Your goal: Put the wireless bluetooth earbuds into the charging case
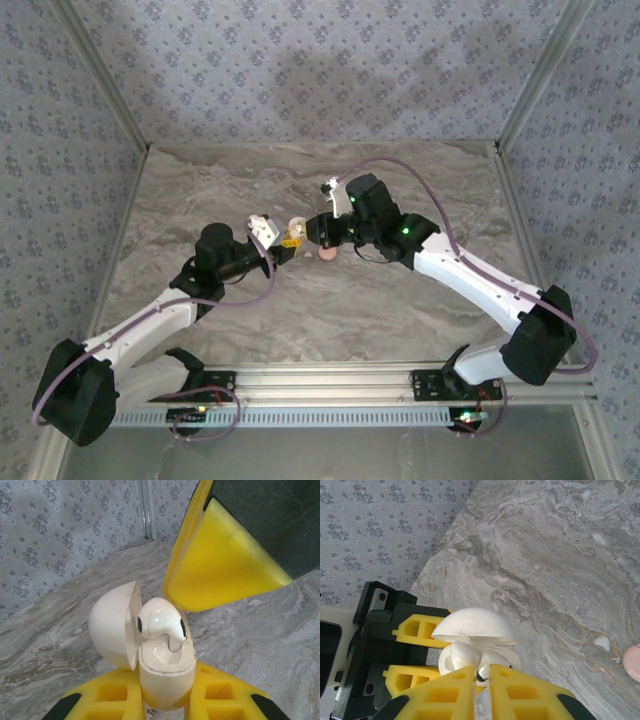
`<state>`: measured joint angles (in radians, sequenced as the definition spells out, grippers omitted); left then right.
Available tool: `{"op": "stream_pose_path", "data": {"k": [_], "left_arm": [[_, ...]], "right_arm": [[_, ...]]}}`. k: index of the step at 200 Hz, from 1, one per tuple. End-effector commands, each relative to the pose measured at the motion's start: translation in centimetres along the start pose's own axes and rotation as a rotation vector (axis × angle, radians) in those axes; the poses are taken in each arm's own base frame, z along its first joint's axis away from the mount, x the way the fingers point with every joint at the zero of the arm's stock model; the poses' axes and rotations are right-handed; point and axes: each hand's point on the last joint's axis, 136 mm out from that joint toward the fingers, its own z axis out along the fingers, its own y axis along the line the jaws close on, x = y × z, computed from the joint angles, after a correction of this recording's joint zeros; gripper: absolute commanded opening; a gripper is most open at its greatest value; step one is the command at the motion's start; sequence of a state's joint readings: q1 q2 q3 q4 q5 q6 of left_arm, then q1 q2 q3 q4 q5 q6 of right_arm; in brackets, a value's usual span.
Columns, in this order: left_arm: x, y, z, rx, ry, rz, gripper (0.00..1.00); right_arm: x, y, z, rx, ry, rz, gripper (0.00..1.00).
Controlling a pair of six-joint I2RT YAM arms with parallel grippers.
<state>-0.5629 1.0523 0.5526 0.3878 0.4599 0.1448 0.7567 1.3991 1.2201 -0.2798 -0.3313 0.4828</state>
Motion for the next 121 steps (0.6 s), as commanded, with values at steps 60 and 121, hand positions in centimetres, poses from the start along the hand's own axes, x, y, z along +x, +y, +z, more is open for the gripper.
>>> {"op": "stream_pose_path", "data": {"k": [60,121], "left_arm": [[-2.2,-0.5,-0.5,0.031,-0.056,0.037,0.13],[-2.2,-0.6,-0.5,0.034,-0.057,0.037,0.13]], "right_arm": [[-1.9,1.5,-1.7,-0.033,-0.048,-0.067,0.21],[-2.3,2.5,-1.5,-0.089,-0.038,-0.066,0.18]]}}
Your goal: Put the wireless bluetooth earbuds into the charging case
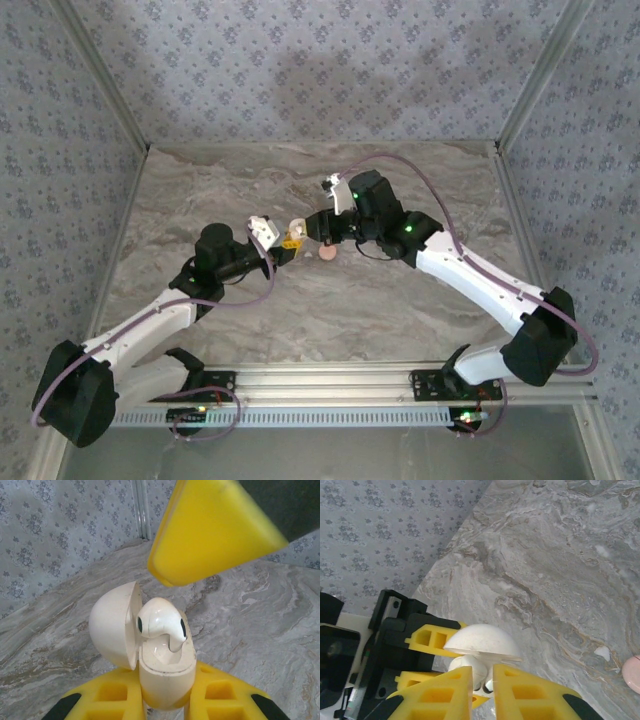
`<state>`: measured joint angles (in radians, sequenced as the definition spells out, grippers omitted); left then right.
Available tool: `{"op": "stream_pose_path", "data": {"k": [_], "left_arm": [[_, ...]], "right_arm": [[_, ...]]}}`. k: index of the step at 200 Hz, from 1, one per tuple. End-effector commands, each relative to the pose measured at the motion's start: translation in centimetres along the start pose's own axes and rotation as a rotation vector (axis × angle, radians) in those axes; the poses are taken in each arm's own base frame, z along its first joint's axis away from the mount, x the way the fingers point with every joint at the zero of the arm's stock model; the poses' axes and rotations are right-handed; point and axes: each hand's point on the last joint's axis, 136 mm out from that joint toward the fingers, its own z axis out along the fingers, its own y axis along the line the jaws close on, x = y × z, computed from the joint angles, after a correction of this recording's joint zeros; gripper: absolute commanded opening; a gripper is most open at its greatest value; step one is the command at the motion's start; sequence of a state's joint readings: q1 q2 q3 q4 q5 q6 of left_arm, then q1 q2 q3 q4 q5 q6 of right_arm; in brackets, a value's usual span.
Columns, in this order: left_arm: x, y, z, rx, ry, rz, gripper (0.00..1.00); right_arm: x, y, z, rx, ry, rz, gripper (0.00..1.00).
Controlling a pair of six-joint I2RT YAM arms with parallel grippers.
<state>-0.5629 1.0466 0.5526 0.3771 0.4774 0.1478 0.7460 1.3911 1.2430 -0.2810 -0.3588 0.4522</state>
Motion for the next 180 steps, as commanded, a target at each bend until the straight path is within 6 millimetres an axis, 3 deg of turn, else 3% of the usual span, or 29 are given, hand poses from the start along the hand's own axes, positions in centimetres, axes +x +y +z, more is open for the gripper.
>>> {"op": "stream_pose_path", "data": {"k": [1,112,131,180], "left_arm": [[-2.2,-0.2,-0.4,0.015,-0.059,0.037,0.13],[-2.3,-0.2,-0.3,0.015,-0.057,0.035,0.13],[-2.2,-0.2,-0.3,0.018,-0.053,0.036,0.13],[-2.0,-1.1,-0.1,0.081,-0.023,0.046,0.13]], "right_arm": [[-1.3,1.7,-0.7,-0.059,-0.019,-0.029,0.18],[-0.7,2.1,0.6,-0.107,0.025,-0.017,0.2],[-1.1,2.1,-0.1,-0.096,0.009,-0.041,0.22],[-2.2,1.5,-3.8,-0.035,-0.043,-0.252,0.44]]}}
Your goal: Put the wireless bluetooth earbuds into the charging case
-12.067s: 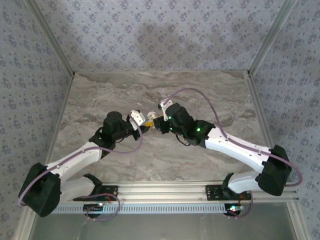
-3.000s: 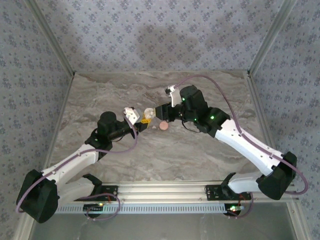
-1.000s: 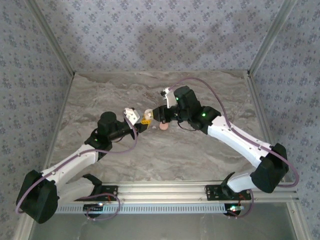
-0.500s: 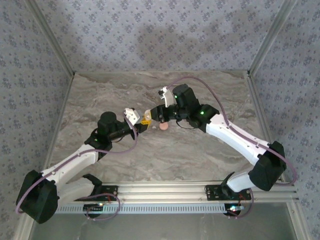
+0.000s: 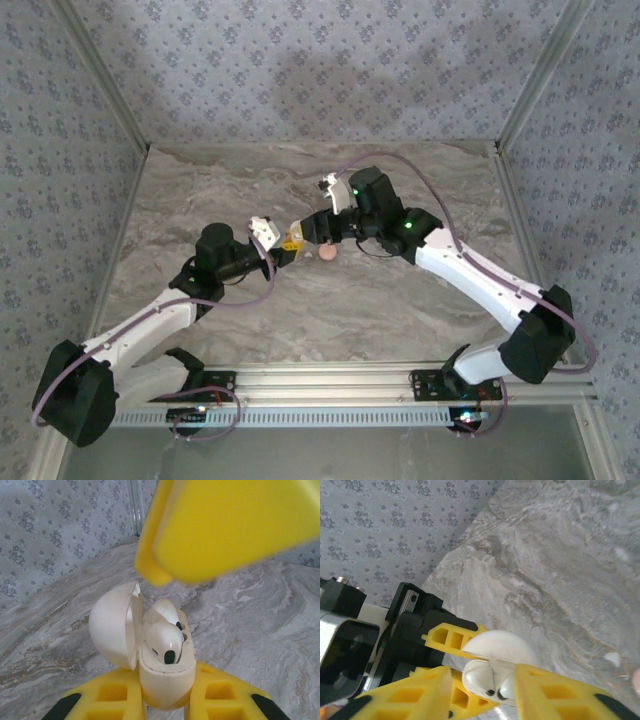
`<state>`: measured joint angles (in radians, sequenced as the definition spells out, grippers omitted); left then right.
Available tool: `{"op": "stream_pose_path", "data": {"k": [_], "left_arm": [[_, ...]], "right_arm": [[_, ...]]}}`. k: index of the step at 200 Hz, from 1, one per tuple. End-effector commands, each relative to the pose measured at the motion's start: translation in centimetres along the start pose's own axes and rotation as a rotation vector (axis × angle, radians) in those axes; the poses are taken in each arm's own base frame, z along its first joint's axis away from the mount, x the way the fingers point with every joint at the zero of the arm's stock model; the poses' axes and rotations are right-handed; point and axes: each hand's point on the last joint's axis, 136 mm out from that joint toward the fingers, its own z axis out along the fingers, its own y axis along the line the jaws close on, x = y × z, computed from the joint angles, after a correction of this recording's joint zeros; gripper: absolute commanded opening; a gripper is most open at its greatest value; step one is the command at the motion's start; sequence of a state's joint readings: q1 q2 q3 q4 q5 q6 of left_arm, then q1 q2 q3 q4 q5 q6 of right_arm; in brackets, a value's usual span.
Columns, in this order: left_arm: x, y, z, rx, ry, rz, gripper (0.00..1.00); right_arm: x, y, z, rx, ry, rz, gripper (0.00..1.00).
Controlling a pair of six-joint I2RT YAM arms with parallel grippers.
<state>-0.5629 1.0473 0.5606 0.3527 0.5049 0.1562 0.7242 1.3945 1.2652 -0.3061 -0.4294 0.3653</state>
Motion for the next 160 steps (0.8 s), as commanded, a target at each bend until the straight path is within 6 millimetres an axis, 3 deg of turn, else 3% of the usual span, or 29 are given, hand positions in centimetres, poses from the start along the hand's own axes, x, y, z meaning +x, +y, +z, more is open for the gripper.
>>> {"op": "stream_pose_path", "data": {"k": [1,36,82,112,160], "left_arm": [[-2.1,-0.6,-0.1,0.052,-0.032,0.047,0.13],[-1.7,-1.6,-0.1,0.103,-0.015,0.083,0.13],[-1.3,-2.9,-0.1,0.159,0.006,0.139,0.13],[-1.2,-3.5,-0.1,0.176,0.013,0.164,0.14],[-1.4,-3.6,-0.1,0.178,0.01,0.171,0.14]], "right_arm": [[-2.0,1.0,-3.4,0.017,-0.059,-0.185,0.44],[-1.0,0.9,-5.5,0.055,-0.023,-0.483,0.53],[2.1,1.8,-5.4,-0.067,0.027,-0.945,0.79],[2.4,1.7,-4.1,-0.125,0.064,-0.985,0.83],[4.8,1.4,-1.7,-0.226,0.192,-0.955,0.84]]}}
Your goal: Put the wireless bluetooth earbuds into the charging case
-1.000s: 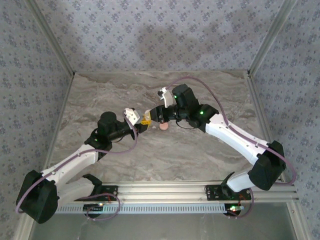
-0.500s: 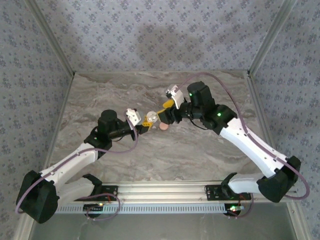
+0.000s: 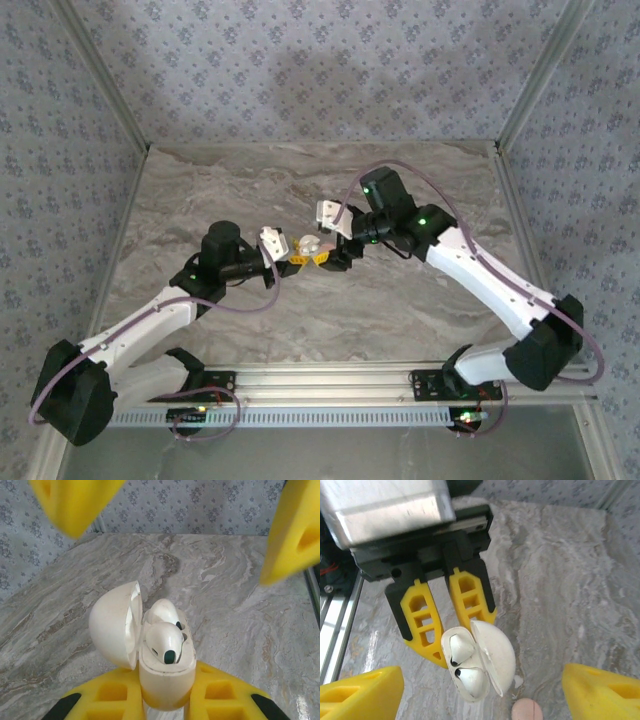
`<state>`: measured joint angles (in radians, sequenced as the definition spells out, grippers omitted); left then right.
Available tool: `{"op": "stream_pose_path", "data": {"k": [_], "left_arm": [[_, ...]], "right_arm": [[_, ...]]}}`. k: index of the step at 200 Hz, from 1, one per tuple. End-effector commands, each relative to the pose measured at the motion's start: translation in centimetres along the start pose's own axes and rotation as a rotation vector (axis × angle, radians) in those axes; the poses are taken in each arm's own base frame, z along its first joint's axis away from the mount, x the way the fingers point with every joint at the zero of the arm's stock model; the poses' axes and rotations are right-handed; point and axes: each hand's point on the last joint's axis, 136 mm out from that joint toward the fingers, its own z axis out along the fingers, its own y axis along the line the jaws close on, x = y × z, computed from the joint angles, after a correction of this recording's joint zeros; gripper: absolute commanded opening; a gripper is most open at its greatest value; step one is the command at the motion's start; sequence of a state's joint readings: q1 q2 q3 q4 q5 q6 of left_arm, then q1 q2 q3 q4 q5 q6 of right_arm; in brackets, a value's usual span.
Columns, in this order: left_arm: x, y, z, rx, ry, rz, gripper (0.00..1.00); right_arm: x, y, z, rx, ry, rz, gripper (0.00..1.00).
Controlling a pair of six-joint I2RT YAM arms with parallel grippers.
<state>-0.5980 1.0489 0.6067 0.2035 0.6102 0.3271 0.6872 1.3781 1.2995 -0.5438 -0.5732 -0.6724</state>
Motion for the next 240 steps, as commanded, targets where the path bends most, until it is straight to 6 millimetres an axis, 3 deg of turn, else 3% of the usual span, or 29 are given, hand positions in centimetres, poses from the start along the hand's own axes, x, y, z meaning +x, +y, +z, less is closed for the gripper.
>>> {"op": "stream_pose_path", "data": {"k": [1,40,82,120,124,139,161,183,240], "left_arm": [[-2.1,-0.2,-0.2,0.015,-0.045,0.053,0.14],[-2.3,0.1,-0.2,-0.006,-0.042,0.05,0.14],[-1.7,0.8,-0.1,-0.043,-0.023,0.029,0.14],[-1.6,0.9,0.2,-0.037,-0.018,0.003,0.14],[-1.5,1.0,0.2,-0.04,-0.016,-0.003,0.14],[-1.3,1.4,0.6,-0.047,0.004,-0.048,0.14],[-0.9,1.9,1.9,-0.022,0.04,-0.199,0.15],[0.4,3.3,3.9,-0.039,0.109,-0.401,0.14],[4.4,5.7,11.2,-0.024,0.327,-0.925,0.12]], "right_arm": [[0.0,1.5,0.5,-0.097,0.012,-0.033,0.84],[0.9,3.2,1.3,-0.189,0.038,-0.001,0.79],[0.1,5.5,-1.0,-0.244,-0.016,-0.001,0.65],[0.2,5.5,-2.9,-0.151,-0.061,0.042,0.62],[1.2,5.8,-2.6,-0.151,-0.049,0.07,0.62],[1.5,4.5,-3.1,-0.068,-0.08,0.134,0.63],[2.4,1.0,-4.1,0.141,-0.113,0.317,0.63],[5.1,-2.4,-5.8,0.372,-0.096,0.587,0.64],[11.5,-4.1,-9.7,0.654,-0.046,1.097,0.65]]}}
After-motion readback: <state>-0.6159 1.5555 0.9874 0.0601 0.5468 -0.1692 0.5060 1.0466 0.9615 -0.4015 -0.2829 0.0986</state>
